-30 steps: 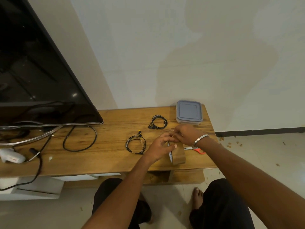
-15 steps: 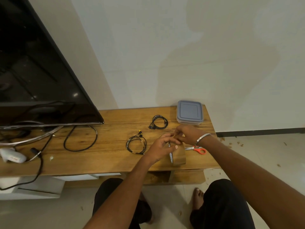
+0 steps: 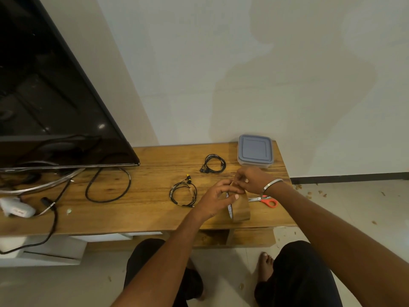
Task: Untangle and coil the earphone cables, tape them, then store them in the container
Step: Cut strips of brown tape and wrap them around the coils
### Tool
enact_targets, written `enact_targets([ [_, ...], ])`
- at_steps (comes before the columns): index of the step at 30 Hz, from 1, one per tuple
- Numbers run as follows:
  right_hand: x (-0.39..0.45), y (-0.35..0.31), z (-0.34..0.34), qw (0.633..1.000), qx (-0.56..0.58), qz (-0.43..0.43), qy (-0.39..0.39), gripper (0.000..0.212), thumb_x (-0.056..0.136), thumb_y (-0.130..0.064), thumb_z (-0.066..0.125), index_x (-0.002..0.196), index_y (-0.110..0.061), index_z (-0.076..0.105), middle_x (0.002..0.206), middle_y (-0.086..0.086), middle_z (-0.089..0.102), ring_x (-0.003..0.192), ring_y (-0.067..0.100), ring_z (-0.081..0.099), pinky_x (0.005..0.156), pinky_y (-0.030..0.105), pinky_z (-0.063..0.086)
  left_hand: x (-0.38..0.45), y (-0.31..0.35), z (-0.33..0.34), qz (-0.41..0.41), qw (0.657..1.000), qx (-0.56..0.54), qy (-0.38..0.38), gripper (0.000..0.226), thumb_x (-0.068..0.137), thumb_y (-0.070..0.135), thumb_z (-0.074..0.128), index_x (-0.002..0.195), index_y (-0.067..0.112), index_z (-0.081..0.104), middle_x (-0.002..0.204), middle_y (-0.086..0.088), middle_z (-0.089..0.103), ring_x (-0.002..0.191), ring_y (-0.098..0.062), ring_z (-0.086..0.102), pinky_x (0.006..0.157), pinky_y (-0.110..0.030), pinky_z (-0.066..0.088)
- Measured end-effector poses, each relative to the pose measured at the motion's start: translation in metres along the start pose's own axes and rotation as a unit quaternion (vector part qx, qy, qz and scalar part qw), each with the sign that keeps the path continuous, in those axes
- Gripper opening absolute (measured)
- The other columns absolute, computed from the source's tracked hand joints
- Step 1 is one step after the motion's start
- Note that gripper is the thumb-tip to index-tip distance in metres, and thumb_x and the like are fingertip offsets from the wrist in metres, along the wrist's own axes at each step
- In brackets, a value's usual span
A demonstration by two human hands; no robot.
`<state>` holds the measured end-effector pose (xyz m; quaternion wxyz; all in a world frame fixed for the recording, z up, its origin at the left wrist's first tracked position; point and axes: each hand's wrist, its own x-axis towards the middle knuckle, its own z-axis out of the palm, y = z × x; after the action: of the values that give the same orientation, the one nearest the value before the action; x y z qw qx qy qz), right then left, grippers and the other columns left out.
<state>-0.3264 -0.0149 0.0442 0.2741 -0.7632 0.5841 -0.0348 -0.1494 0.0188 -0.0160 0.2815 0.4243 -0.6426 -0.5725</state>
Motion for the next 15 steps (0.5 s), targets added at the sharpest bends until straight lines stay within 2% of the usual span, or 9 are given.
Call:
enact_targets([
  [4, 0.0039, -0.0033, -0.0012, 1.000, -0.026, -0.007, -0.014, 0.019, 0.089, -0.023, 0.061, 0.101, -0.010, 0.066, 0.101, 0.006, 0.068, 0.095, 0.022, 0.062, 0.082, 0.030, 0.048, 0.0001, 0.0004, -0.0010, 0.009, 1.000, 0.009, -0.003, 0.021, 0.091, 0.015, 0.066, 0.110, 0.013, 0.073, 0.127, 0.015, 0.050, 0.117, 0.022, 0.041, 0.101, -0.010, 0.032],
  [6, 0.0059, -0.0070, -0.0002, 0.999, -0.044, -0.008, -0.005, 0.021, 0.090, -0.026, 0.059, 0.100, -0.010, 0.067, 0.099, 0.007, 0.068, 0.092, 0.023, 0.062, 0.081, 0.031, 0.048, -0.0006, 0.0023, -0.0009, 0.017, 1.000, 0.002, -0.004, 0.019, 0.091, 0.016, 0.066, 0.109, 0.015, 0.073, 0.126, 0.013, 0.053, 0.121, 0.013, 0.044, 0.105, -0.014, 0.033],
  [9, 0.0091, -0.0082, 0.0028, 0.998, -0.063, -0.004, 0.013, 0.022, 0.091, -0.030, 0.057, 0.095, -0.011, 0.068, 0.094, 0.009, 0.068, 0.085, 0.021, 0.061, 0.076, 0.032, 0.050, -0.0013, 0.0035, 0.0003, 0.031, 0.999, -0.010, -0.002, 0.019, 0.090, 0.017, 0.067, 0.108, 0.013, 0.073, 0.127, 0.004, 0.056, 0.127, -0.007, 0.049, 0.113, -0.032, 0.034],
  [12, 0.0097, -0.0067, 0.0037, 0.998, -0.053, -0.001, 0.019, 0.023, 0.092, -0.029, 0.054, 0.092, -0.012, 0.068, 0.091, 0.009, 0.067, 0.076, 0.018, 0.057, 0.070, 0.028, 0.047, -0.0013, 0.0024, 0.0016, 0.026, 1.000, -0.007, 0.000, 0.021, 0.091, 0.017, 0.066, 0.110, 0.012, 0.072, 0.127, 0.004, 0.055, 0.127, -0.007, 0.049, 0.114, -0.031, 0.034],
  [15, 0.0060, -0.0057, 0.0005, 0.999, -0.042, -0.013, 0.012, 0.020, 0.092, -0.025, 0.055, 0.097, -0.010, 0.068, 0.095, 0.009, 0.066, 0.080, 0.016, 0.055, 0.072, 0.025, 0.043, 0.0012, -0.0016, 0.0013, 0.021, 1.000, 0.002, -0.002, 0.025, 0.091, 0.018, 0.066, 0.116, 0.015, 0.070, 0.129, 0.007, 0.054, 0.128, 0.001, 0.045, 0.111, -0.024, 0.033],
])
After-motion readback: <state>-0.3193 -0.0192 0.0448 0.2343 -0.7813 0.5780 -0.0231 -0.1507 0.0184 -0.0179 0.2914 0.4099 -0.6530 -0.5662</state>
